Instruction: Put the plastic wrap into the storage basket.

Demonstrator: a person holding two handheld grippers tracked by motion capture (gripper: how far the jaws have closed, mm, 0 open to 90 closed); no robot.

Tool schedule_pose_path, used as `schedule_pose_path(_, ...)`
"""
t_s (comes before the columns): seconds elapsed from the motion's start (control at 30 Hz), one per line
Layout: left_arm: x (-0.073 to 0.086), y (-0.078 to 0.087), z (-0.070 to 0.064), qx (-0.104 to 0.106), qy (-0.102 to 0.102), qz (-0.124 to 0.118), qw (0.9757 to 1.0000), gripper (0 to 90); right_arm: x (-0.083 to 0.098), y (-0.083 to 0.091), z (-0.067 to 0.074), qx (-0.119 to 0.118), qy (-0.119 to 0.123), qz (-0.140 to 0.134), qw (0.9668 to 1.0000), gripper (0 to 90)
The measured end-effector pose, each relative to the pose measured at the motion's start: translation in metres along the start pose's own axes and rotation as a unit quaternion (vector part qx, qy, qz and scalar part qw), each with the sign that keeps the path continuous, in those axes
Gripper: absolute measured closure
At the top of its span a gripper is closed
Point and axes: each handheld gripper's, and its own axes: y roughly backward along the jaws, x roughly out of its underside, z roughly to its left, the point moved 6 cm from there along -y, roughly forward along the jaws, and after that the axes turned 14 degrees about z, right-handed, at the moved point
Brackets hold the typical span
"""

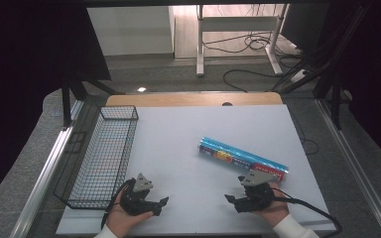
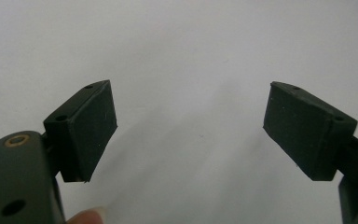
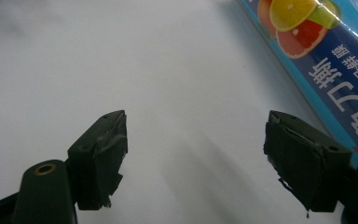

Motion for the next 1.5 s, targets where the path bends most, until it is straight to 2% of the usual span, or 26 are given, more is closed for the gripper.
schedule_pose_path(0.13, 0.0, 0.001, 0.0, -0.001, -0.001, -0.003, 1.0, 17.5, -0.003, 0.003, 0.002, 0.002, 0.012, 0.004, 0.9999, 23.1)
schedule_pose_path(0.27, -0.001, 0.002, 0.002, -0.001, 0.004, -0.005, 1.0, 17.5, -0.009, 0.009, 0.0, -0.005, 0.009, -0.001, 0.9999, 23.0)
schedule_pose_path(0.37, -0.001, 0.003, 0.002, 0.0, 0.004, -0.006, 1.0, 17.5, -0.024, 0.021, -0.004, 0.019, 0.028, 0.001, 0.9994, 22.6)
schedule_pose_path(0.4, -0.001, 0.004, 0.002, 0.0, 0.003, -0.007, 1.0, 17.5, -0.024, 0.021, -0.004, 0.019, 0.028, 0.001, 0.9994, 22.6)
schedule_pose_path(0.5, 0.001, 0.006, 0.003, 0.0, 0.004, -0.009, 1.0, 17.5, -0.04, 0.034, -0.007, 0.037, 0.054, 0.009, 0.9978, 21.8)
schedule_pose_path(0.6, 0.001, 0.006, 0.004, -0.001, 0.006, -0.009, 0.9999, 17.5, -0.046, 0.038, -0.01, 0.041, 0.06, 0.016, 0.9973, 21.5)
schedule_pose_path(0.67, 0.002, 0.005, 0.004, -0.003, 0.007, -0.007, 0.9999, 17.5, -0.05, 0.041, -0.019, 0.05, 0.069, 0.033, 0.9958, 20.6)
schedule_pose_path(0.7, 0.002, 0.005, 0.004, -0.003, 0.007, -0.007, 0.9999, 17.5, -0.05, 0.041, -0.019, 0.05, 0.069, 0.033, 0.9958, 20.6)
schedule_pose_path(0.83, 0.002, 0.004, 0.004, -0.002, 0.008, -0.005, 1.0, 17.4, -0.053, 0.042, -0.032, 0.052, 0.065, 0.045, 0.9955, 20.2)
schedule_pose_path(0.87, 0.001, 0.004, 0.003, -0.001, 0.01, -0.006, 0.9999, 17.4, -0.055, 0.041, -0.039, 0.05, 0.061, 0.047, 0.9957, 19.9)
schedule_pose_path(0.9, 0.001, 0.004, 0.003, -0.001, 0.01, -0.006, 0.9999, 17.4, -0.055, 0.041, -0.039, 0.05, 0.061, 0.047, 0.9957, 19.9)
schedule_pose_path(1.0, 0.002, 0.005, 0.002, -0.002, 0.011, -0.005, 0.9999, 17.4, -0.058, 0.04, -0.054, 0.056, 0.062, 0.063, 0.9945, 19.8)
schedule_pose_path(1.1, 0.002, 0.004, 0.002, -0.003, 0.012, -0.004, 0.9999, 17.4, -0.06, 0.039, -0.061, 0.057, 0.062, 0.07, 0.994, 20.2)
schedule_pose_path(1.13, 0.003, 0.004, 0.001, -0.003, 0.013, -0.003, 0.9999, 17.4, -0.064, 0.037, -0.068, 0.056, 0.063, 0.077, 0.9935, 20.7)
schedule_pose_path(1.2, 0.003, 0.003, 0.001, -0.003, 0.013, -0.003, 0.9999, 17.4, -0.065, 0.036, -0.07, 0.058, 0.064, 0.08, 0.993, 20.7)
schedule_pose_path(1.27, 0.003, 0.003, 0.001, -0.003, 0.012, -0.002, 0.9999, 17.5, -0.069, 0.031, -0.079, 0.047, 0.06, 0.095, 0.9926, 20.4)
schedule_pose_path(1.3, 0.003, 0.003, 0.001, -0.003, 0.012, -0.003, 0.9999, 17.5, -0.069, 0.031, -0.079, 0.047, 0.06, 0.095, 0.9926, 20.4)
schedule_pose_path(1.4, 0.004, 0.004, 0.0, -0.003, 0.012, -0.004, 0.9999, 17.4, -0.067, 0.021, -0.092, 0.04, 0.052, 0.128, 0.9896, 19.4)
schedule_pose_path(1.43, 0.004, 0.004, 0.0, -0.003, 0.011, -0.004, 0.9999, 17.4, -0.067, 0.021, -0.092, 0.04, 0.052, 0.128, 0.9896, 19.4)
schedule_pose_path(1.47, 0.004, 0.004, 0.0, -0.003, 0.01, -0.003, 0.9999, 17.4, -0.065, 0.015, -0.096, 0.036, 0.054, 0.149, 0.9867, 18.9)
schedule_pose_path(1.5, 0.004, 0.004, 0.0, -0.003, 0.01, -0.003, 0.9999, 17.4, -0.065, 0.015, -0.096, 0.036, 0.054, 0.149, 0.9867, 18.9)
